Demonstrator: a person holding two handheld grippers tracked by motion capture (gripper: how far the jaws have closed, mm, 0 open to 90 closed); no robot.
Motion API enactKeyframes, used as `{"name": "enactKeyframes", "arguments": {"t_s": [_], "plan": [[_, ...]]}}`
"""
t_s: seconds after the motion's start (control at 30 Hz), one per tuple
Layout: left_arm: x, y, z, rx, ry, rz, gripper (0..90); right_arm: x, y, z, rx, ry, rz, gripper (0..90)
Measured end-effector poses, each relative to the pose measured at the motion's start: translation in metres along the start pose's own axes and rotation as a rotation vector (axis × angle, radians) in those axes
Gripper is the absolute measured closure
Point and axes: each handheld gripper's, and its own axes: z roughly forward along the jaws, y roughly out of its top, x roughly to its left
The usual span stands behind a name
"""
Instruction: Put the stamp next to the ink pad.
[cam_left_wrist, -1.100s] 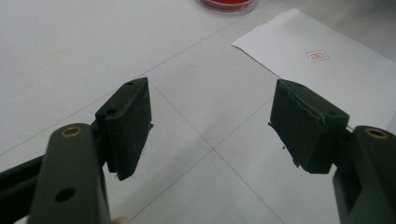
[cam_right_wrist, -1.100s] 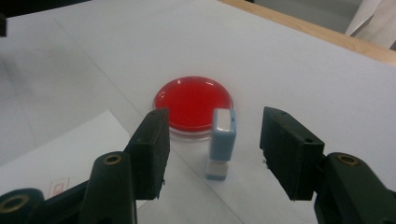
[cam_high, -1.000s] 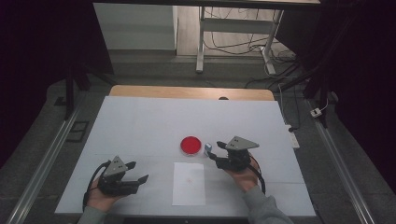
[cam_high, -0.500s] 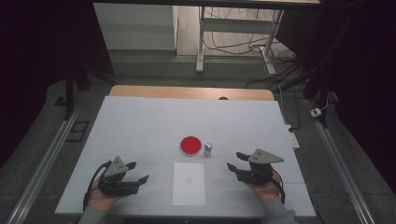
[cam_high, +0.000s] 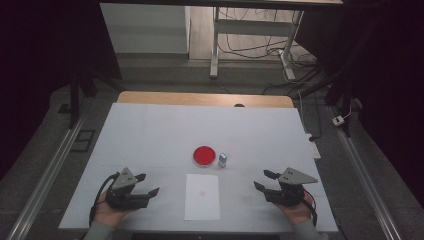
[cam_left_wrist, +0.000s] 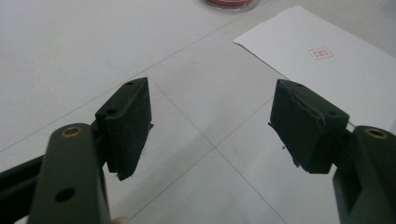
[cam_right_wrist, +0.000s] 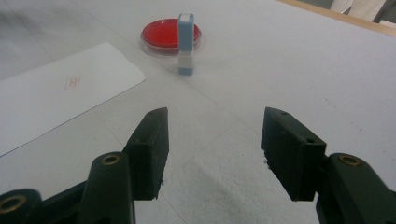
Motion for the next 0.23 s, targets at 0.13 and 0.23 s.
{"name": "enactKeyframes", "arguments": {"t_s": [0.13,0.23], "plan": [[0.0005,-0.0002,-0.0001,0.0,0.001,-0.001,29.7,0.0014,0.0005,0.0009,0.002,0.004,-0.01,41.9],[0.0006,-0.0001,-0.0002,0.0,0.001,0.0,29.7,0.0016,0.001,0.0006,0.0,0.004,-0.012,41.8]]}}
